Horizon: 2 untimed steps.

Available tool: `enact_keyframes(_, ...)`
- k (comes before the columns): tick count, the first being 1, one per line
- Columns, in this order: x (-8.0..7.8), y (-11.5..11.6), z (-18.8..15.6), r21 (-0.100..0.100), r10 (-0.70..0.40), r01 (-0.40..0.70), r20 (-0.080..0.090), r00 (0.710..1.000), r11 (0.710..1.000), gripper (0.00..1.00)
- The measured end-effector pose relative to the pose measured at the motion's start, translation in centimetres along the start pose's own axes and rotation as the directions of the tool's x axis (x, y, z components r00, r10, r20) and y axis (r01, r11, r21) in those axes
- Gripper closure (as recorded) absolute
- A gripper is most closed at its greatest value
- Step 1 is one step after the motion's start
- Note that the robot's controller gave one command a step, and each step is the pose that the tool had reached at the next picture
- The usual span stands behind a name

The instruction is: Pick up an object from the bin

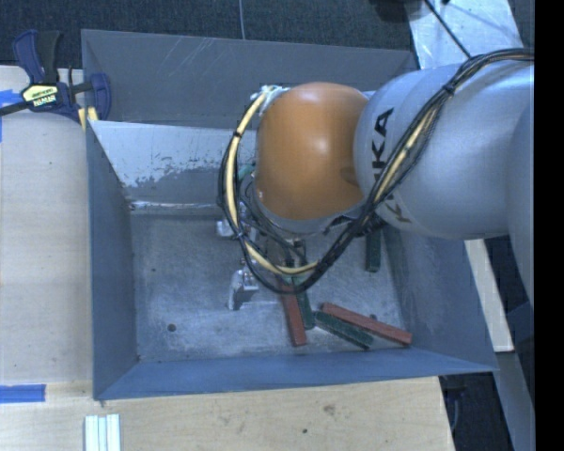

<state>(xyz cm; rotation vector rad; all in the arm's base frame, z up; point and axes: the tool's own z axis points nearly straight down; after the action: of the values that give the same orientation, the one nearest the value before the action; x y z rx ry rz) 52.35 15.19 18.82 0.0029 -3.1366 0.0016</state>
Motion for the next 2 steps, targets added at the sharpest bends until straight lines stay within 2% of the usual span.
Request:
enact_keyframes(1, -0.2, 0.0, -0.4, -0.002, 0.002, -0.002, 0.007, 1.0, 1.0, 0.0)
enact_keyframes(2, -1.2, -1.4, 3.1, -0.004, -0.022, 0.022, 0.017, 1.0, 1.0, 0.0)
